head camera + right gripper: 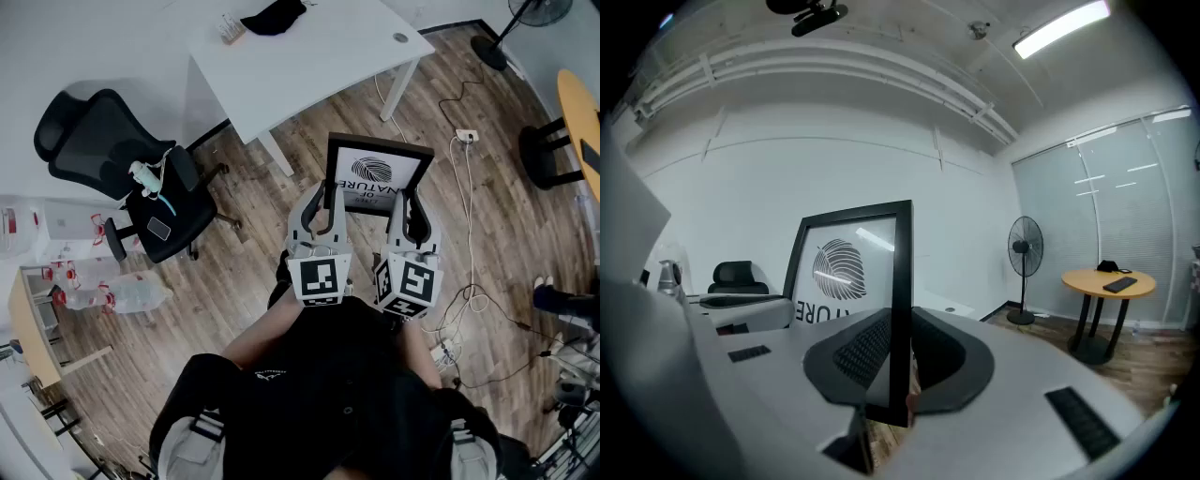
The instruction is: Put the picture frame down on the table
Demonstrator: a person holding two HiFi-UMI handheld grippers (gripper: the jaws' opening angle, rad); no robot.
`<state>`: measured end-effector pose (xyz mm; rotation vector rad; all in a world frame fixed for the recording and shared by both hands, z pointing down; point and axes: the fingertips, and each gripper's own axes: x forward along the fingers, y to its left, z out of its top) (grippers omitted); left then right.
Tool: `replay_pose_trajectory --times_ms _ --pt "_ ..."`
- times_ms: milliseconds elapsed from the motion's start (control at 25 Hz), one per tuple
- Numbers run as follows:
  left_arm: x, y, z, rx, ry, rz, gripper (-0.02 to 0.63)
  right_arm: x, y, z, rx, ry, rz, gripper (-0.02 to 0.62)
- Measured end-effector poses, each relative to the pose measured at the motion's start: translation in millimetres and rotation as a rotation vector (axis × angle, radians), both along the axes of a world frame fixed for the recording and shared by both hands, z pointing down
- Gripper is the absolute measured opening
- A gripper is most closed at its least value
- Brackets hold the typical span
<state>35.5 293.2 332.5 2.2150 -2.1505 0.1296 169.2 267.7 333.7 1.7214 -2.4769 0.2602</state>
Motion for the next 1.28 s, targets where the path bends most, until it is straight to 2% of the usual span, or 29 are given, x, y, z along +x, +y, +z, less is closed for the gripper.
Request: replay_pose_trajectory --times_ms 200,320,480,680,840,1000,1160,1280 --pt "2.7 64.6 -23.3 0.028 0.018 0.015 0.069 4.1 72.5 -25.1 0.031 0.009 0.021 0.066" --pt "-10.4 102.1 -26.9 0.035 0.038 0.033 0.069 -9.5 106.8 -31.2 0.03 0.026 0.021 0.066" --pt "-60.0 156.2 -34.0 0.054 0.05 0.033 0.069 -58.5 160.0 -36.6 0.031 0.026 0.014 0.064" --pt "-142.4 229.7 -18.8 0.014 0.063 0.038 0.069 -140.3 238.7 -24.0 0.011 0.026 0.033 0.065" --pt "-175.3 269.1 -12.9 0.006 0.078 0.076 0.069 -173.1 280.7 -19.4 0.002 0.039 0.055 0.065" --pt "-178.0 289.6 -18.0 0.021 0.097 0.1 0.069 -175.3 304.7 -28.1 0.015 0.045 0.072 0.066" --pt "-163.6 299.1 -29.7 0.049 0.077 0.112 0.069 -160.7 315.2 -36.2 0.044 0.008 0.075 0.066" --pt "-149.0 307.4 -34.1 0.048 0.092 0.098 0.069 -146.2 319.7 -42.0 0.052 0.013 0.069 0.066"
